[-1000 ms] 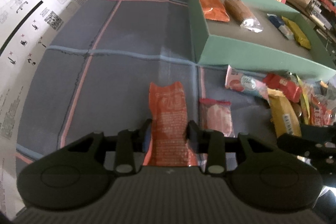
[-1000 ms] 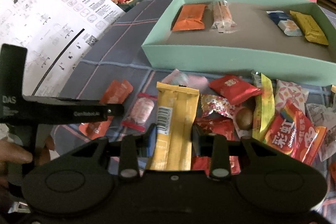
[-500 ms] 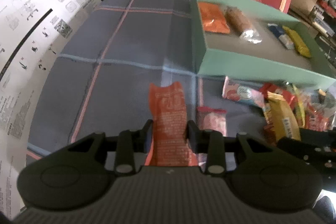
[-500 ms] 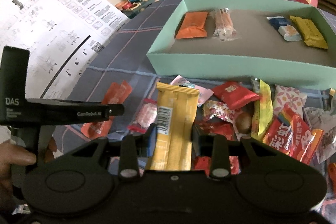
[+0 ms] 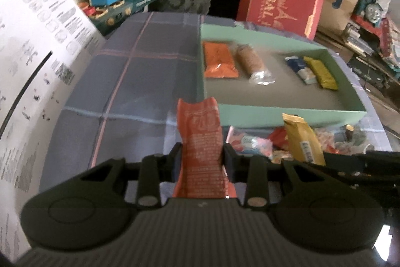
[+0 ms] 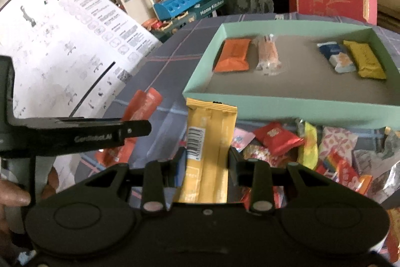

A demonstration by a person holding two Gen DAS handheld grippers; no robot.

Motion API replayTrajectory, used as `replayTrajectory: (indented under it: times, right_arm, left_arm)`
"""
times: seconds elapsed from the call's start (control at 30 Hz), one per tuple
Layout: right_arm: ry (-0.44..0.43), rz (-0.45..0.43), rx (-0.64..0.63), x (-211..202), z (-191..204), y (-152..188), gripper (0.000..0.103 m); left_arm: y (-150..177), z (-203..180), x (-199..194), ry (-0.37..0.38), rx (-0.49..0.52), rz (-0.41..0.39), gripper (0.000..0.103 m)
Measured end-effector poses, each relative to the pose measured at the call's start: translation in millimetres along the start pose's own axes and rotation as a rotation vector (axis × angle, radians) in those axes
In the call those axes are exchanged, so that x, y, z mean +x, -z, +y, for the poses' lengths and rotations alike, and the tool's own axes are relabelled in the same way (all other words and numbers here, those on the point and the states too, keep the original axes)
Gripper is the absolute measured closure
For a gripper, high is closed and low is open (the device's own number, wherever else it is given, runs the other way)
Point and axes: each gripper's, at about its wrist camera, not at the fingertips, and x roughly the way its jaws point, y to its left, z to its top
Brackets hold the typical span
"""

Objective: Organize snacks
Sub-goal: 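Lift and carry both held snacks over the mint-green box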

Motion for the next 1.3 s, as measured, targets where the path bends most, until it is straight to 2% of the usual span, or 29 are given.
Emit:
replayTrajectory:
  times: [0.37,0.73,1.1,1.3]
  right_arm:
    - [0.048,-0.072,0.053,-21,-34,-24,0.069]
    - [0.120,-0.120,0.134,-14,-96,-62,0.069]
    - [0.164,-0.082,0.189,52,-161,-129,0.069]
    - [0.171,-0.041,0.201,99,-183,-154,0.068]
  left_arm:
    - [-28,-28,3,0.069,0.017,-0.011,0.069]
    - [-84,-60,58,0.104,0.053,0.025,0.069]
    - [-146,-128,150,0.151,0.133,0.034,0.069]
    - [-164,-139,196,0.140,0.122,0.058,0.070]
